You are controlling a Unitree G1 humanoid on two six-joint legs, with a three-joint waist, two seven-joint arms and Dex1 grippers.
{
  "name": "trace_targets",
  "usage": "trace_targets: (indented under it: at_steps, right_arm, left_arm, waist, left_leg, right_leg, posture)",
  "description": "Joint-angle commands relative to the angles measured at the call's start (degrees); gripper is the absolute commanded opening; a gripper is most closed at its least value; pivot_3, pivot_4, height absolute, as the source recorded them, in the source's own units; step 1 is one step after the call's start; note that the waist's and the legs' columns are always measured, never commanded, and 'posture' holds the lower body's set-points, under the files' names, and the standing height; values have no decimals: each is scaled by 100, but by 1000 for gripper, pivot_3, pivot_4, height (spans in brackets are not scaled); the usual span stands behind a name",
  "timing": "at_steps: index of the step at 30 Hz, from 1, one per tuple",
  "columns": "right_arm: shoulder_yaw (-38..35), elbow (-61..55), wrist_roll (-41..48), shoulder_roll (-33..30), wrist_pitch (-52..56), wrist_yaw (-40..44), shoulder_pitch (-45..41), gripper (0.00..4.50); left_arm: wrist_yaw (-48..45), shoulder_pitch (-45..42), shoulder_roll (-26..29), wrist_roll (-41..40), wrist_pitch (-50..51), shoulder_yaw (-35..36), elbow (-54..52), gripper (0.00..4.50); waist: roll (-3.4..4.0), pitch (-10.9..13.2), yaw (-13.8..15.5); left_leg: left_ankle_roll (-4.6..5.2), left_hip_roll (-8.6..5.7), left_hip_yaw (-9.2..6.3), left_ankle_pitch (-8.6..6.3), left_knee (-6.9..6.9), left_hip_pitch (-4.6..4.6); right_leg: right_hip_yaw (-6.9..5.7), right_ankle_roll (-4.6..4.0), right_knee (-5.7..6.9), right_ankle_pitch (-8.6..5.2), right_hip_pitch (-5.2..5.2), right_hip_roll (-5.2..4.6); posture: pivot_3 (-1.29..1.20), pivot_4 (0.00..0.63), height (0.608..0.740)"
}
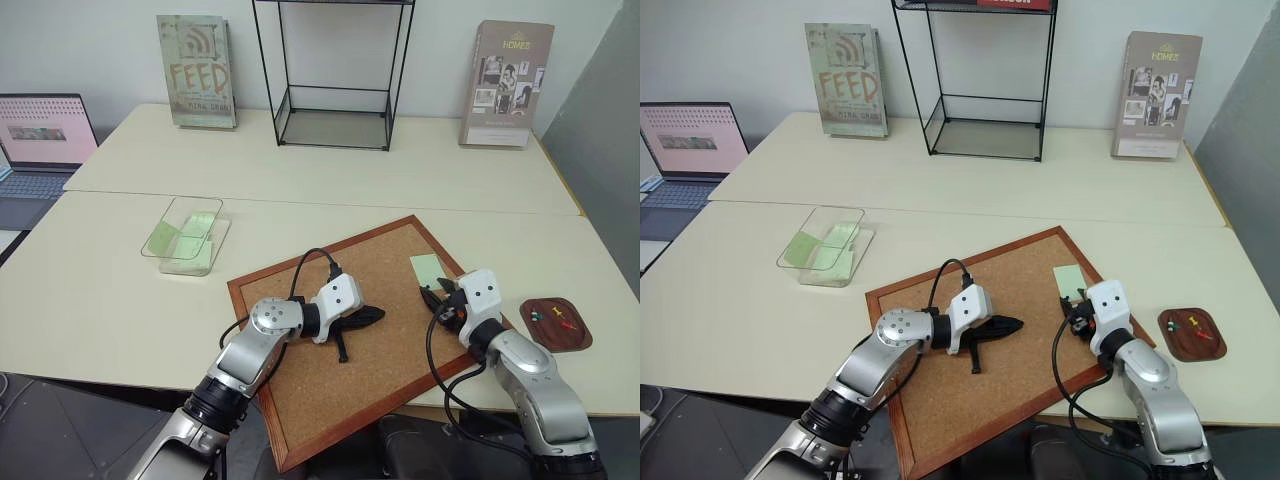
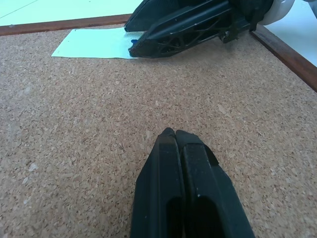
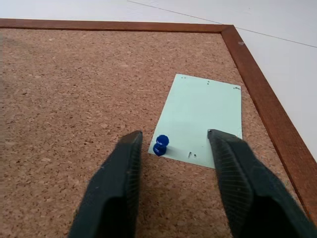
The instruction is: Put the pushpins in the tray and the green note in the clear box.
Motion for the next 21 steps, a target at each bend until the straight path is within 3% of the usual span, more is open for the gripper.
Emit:
trace_targets:
  at_steps: [1,6,21]
  right_arm:
    - [15,-34,7,36,-194,-1,-44,1016]
    - [18,-134,24,42,-193,0,0,39]
    - [35,-1366,141,-325,309,190,-305,39]
  left_arm:
    - [18,22,82,175,66,-66,255,0]
    - [23,28,76,173,66,-75,242,0]
    - [180,-17,-75,106,207,3,232,0]
  waist:
    - [0,0,0]
    - [0,0,-1]
    - [0,0,4]
  left_leg:
    - [0,0,0,0,0,0]
    - [0,0,0,0,3,2]
    - [0,0,0,0,7,0]
  right_leg:
    - [0,0,0,0,0,0]
    - [1,1,1,0,0,0]
    - [1,2,2,1,1,0]
  posture:
    - [0,150,740]
    - [0,150,740]
    - [0,150,740]
